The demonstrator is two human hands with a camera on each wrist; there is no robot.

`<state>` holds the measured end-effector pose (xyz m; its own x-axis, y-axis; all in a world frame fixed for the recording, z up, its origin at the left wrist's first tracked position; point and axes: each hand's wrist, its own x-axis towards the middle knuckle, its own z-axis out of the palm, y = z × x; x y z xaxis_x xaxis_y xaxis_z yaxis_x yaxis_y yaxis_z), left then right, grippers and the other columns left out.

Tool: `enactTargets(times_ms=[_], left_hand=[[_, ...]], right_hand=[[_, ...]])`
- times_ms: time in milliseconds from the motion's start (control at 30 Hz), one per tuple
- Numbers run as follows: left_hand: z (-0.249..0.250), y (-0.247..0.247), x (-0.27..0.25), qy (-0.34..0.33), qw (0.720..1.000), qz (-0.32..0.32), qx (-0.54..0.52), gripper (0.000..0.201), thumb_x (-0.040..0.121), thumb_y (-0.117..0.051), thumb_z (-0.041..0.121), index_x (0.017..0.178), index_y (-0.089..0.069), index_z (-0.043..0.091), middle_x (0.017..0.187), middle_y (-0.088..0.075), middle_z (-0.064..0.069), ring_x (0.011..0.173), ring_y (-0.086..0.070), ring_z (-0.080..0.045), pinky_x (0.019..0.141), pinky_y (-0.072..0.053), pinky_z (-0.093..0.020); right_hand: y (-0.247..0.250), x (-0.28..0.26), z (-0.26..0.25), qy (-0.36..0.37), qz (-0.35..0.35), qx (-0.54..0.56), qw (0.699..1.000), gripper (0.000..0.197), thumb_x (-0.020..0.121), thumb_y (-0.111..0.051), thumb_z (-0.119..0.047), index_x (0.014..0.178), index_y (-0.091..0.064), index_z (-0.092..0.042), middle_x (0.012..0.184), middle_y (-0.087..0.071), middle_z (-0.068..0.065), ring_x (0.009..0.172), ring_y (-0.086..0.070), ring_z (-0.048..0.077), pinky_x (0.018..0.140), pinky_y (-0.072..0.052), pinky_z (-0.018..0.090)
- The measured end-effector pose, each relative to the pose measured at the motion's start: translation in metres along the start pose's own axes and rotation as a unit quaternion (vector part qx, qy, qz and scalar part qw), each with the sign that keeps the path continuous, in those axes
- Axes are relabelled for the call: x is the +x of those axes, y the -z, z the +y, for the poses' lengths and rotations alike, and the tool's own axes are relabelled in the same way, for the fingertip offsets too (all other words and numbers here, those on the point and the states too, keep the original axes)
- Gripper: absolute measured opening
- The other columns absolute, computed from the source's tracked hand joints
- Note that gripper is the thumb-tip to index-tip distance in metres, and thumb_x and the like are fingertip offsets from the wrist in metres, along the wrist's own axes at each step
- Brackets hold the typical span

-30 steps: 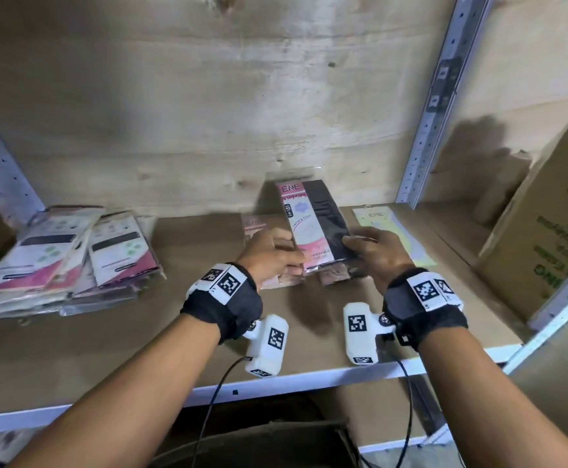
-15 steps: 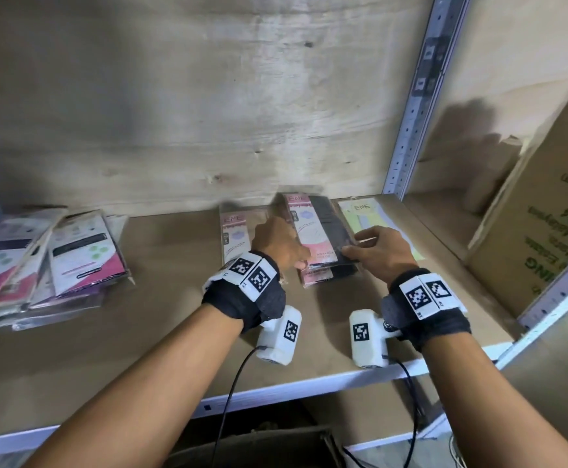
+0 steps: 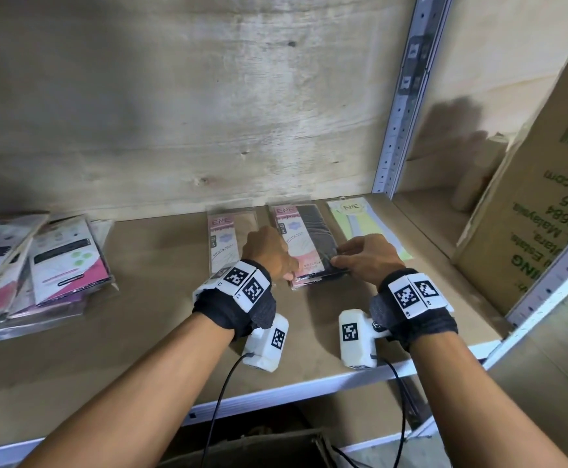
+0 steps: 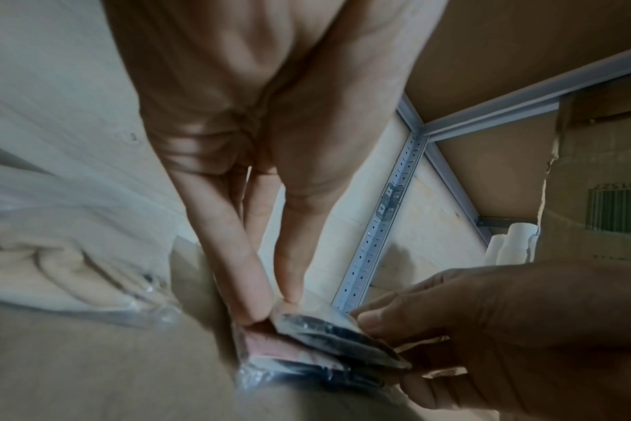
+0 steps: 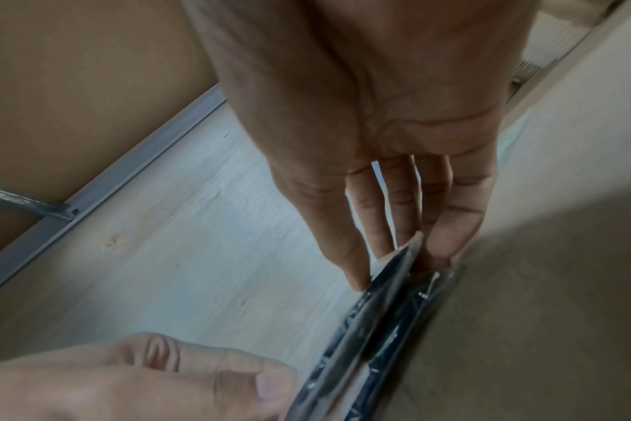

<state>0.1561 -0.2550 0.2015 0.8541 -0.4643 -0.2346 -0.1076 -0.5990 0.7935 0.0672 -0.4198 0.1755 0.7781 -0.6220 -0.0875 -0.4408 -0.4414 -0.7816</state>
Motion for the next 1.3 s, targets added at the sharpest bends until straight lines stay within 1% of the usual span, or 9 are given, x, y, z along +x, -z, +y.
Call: enactTargets(times_ms=[233, 500, 600, 733, 933, 1067, 1133, 1200, 1300], left_hand=[[-0.005, 0.002, 0.002, -0.046, 0.996, 0.019, 0.07, 0.021, 0.076, -0.076, 0.006, 0.093, -0.071, -0.006, 0.097, -0.072, -0.024, 0.094, -0.071, -0.037, 0.083, -0.059, -0.046], [-0.002, 0.004, 0.0, -0.022, 0.997, 0.017, 0.066, 0.048, 0.073, -0.086, 0.012, 0.113, -0.066, -0.003, 0.117, -0.069, -0.017, 0.097, -0.071, -0.032, 0.087, -0.059, -0.041], [-0.004, 0.012, -0.005, -0.053, 0.995, 0.045, 0.078, 0.034, 0.074, -0.086, 0.019, 0.099, -0.071, 0.003, 0.106, -0.073, -0.013, 0.085, -0.074, -0.027, 0.079, -0.061, -0.04], [-0.016, 0.037, -0.014, -0.111, 0.987, 0.118, 0.013, 0.012, 0.081, -0.08, 0.022, 0.079, -0.068, 0.018, 0.098, -0.075, -0.011, 0.082, -0.074, -0.028, 0.081, -0.06, -0.044], [-0.056, 0.089, -0.033, -0.076, 0.976, 0.166, -0.117, 0.01, 0.089, -0.069, 0.018, 0.08, -0.071, 0.015, 0.072, -0.071, -0.008, 0.063, -0.068, -0.022, 0.06, -0.062, -0.032], [-0.08, 0.129, -0.053, -0.061, 0.967, 0.162, -0.188, 0.021, 0.095, -0.061, 0.008, 0.074, -0.06, 0.006, 0.072, -0.06, -0.014, 0.052, -0.058, -0.017, 0.045, -0.046, -0.02], [-0.095, 0.151, -0.063, -0.057, 0.964, 0.192, -0.176, 0.019, 0.095, -0.059, 0.006, 0.077, -0.061, 0.005, 0.066, -0.06, -0.011, 0.038, -0.055, -0.005, 0.038, -0.045, -0.015], [-0.115, 0.174, -0.067, -0.05, 0.962, 0.225, -0.149, 0.024, 0.093, -0.063, 0.014, 0.07, -0.065, 0.008, 0.065, -0.066, -0.008, 0.041, -0.06, -0.005, 0.042, -0.051, -0.019], [-0.143, 0.21, -0.072, -0.017, 0.959, 0.244, -0.144, 0.023, 0.09, -0.066, 0.025, 0.07, -0.069, 0.013, 0.065, -0.074, -0.006, 0.057, -0.069, -0.021, 0.068, -0.061, -0.043]], right_hand=[[0.0, 0.0, 0.0, -0.005, -0.004, 0.008, 1.0, 0.039, 0.074, -0.084, -0.024, 0.11, -0.074, -0.012, 0.107, -0.074, 0.006, 0.099, -0.068, 0.021, 0.096, -0.055, 0.035], [0.001, -0.001, -0.002, -0.016, -0.009, 0.014, 1.0, 0.038, 0.072, -0.084, -0.024, 0.107, -0.073, -0.013, 0.106, -0.073, 0.007, 0.101, -0.067, 0.023, 0.093, -0.055, 0.036], [0.005, -0.006, -0.008, -0.014, 0.018, -0.006, 1.0, 0.041, 0.073, -0.083, -0.029, 0.11, -0.069, -0.016, 0.114, -0.068, 0.006, 0.104, -0.063, 0.021, 0.086, -0.048, 0.027], [0.009, -0.016, -0.029, 0.019, 0.059, -0.016, 0.998, 0.035, 0.078, -0.079, -0.031, 0.109, -0.069, -0.018, 0.115, -0.068, 0.007, 0.11, -0.062, 0.023, 0.095, -0.048, 0.031], [-0.01, -0.047, -0.057, 0.092, 0.037, 0.023, 0.995, 0.014, 0.083, -0.075, -0.023, 0.096, -0.073, -0.018, 0.088, -0.072, 0.001, 0.08, -0.066, 0.016, 0.072, -0.051, 0.025], [-0.041, -0.071, -0.074, 0.121, -0.034, 0.038, 0.991, 0.011, 0.087, -0.07, -0.015, 0.096, -0.072, -0.01, 0.079, -0.072, 0.009, 0.067, -0.065, 0.02, 0.066, -0.058, 0.032], [-0.058, -0.077, -0.084, 0.132, -0.071, 0.051, 0.987, 0.005, 0.089, -0.069, -0.012, 0.093, -0.07, -0.009, 0.071, -0.069, 0.007, 0.056, -0.062, 0.013, 0.05, -0.05, 0.021], [-0.075, -0.079, -0.097, 0.135, -0.097, 0.065, 0.984, 0.001, 0.089, -0.069, -0.011, 0.09, -0.069, -0.011, 0.064, -0.066, 0.002, 0.048, -0.06, 0.009, 0.041, -0.041, 0.013], [-0.108, -0.08, -0.119, 0.136, -0.131, 0.077, 0.979, 0.003, 0.089, -0.069, -0.012, 0.087, -0.069, -0.01, 0.06, -0.065, 0.001, 0.047, -0.058, 0.014, 0.041, -0.041, 0.018]])
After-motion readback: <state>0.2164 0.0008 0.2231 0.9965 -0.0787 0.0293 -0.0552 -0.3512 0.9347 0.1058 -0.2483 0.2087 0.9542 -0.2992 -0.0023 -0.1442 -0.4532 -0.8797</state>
